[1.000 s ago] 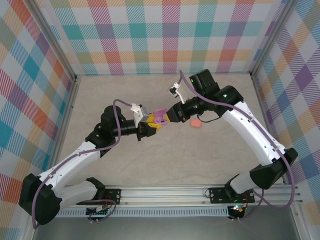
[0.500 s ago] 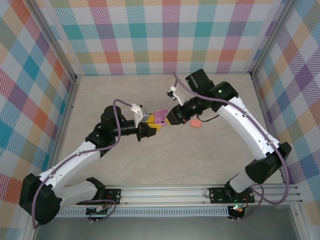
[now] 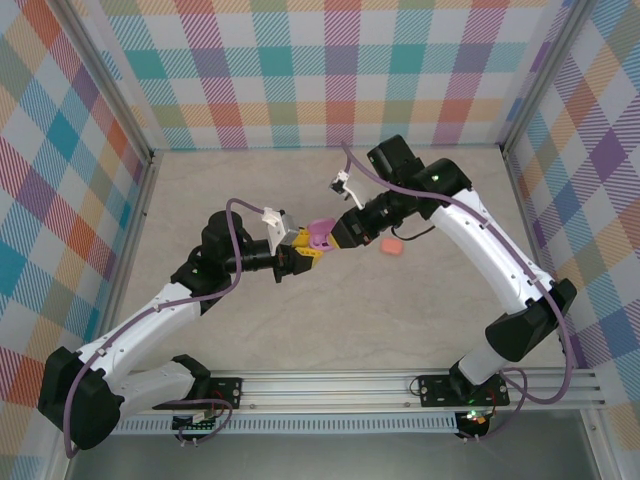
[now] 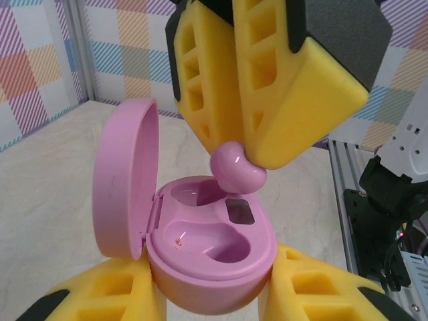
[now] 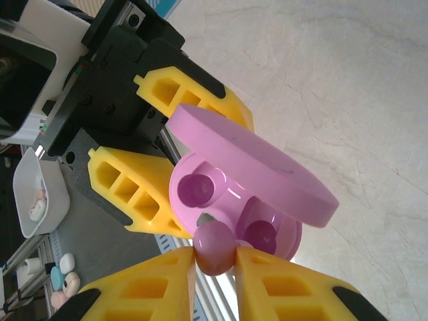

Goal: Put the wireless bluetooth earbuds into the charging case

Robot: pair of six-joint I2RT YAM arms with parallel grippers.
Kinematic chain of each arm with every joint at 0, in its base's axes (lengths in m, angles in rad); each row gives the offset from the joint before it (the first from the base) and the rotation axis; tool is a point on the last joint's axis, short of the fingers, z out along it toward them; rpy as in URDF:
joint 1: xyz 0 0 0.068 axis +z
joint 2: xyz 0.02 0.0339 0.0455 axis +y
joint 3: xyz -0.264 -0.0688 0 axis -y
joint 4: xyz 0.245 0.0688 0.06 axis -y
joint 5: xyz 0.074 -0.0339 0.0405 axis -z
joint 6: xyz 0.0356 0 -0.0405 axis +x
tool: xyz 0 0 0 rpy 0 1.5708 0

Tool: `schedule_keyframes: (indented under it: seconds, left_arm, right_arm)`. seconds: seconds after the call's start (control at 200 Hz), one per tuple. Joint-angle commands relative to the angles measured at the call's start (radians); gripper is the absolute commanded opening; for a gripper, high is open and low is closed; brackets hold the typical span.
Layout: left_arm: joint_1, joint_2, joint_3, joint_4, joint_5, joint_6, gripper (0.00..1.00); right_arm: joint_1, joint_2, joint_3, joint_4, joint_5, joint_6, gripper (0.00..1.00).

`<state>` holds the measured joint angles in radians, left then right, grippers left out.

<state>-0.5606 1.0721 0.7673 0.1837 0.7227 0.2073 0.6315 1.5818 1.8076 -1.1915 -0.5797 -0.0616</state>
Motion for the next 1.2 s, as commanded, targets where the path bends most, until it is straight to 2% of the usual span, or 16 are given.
schedule_keyframes:
  seconds: [0.0,0.235,0.62,0.795,0.985,1.195]
  left_arm:
    - [0.005,-0.007,0.036,0.023,0.038,0.015,0.12]
    - [0.002,-0.008,0.038,0.019,0.044,0.013,0.12]
    - [0.001,-0.005,0.041,0.017,0.042,0.015,0.12]
    - [0.001,-0.005,0.033,0.022,0.023,0.015,0.12]
    - [0.001,-0.019,0.003,0.045,-0.009,0.003,0.12]
    - [0.001,-0.043,-0.016,0.037,-0.031,-0.014,0.12]
  right_arm:
    - [0.002,0.021,0.027,-0.025,0.013,-0.02,0.23]
    - [0.002,0.054,0.047,-0.053,0.012,-0.029,0.23]
    - [0.002,0.052,0.085,-0.066,0.025,-0.024,0.44]
    - [0.002,0.023,0.103,-0.055,0.065,-0.014,0.45]
    - [-0.001,-0.039,0.08,0.035,0.125,0.024,0.46]
    - [-0.082,-0.064,0.012,0.141,0.13,0.11,0.43]
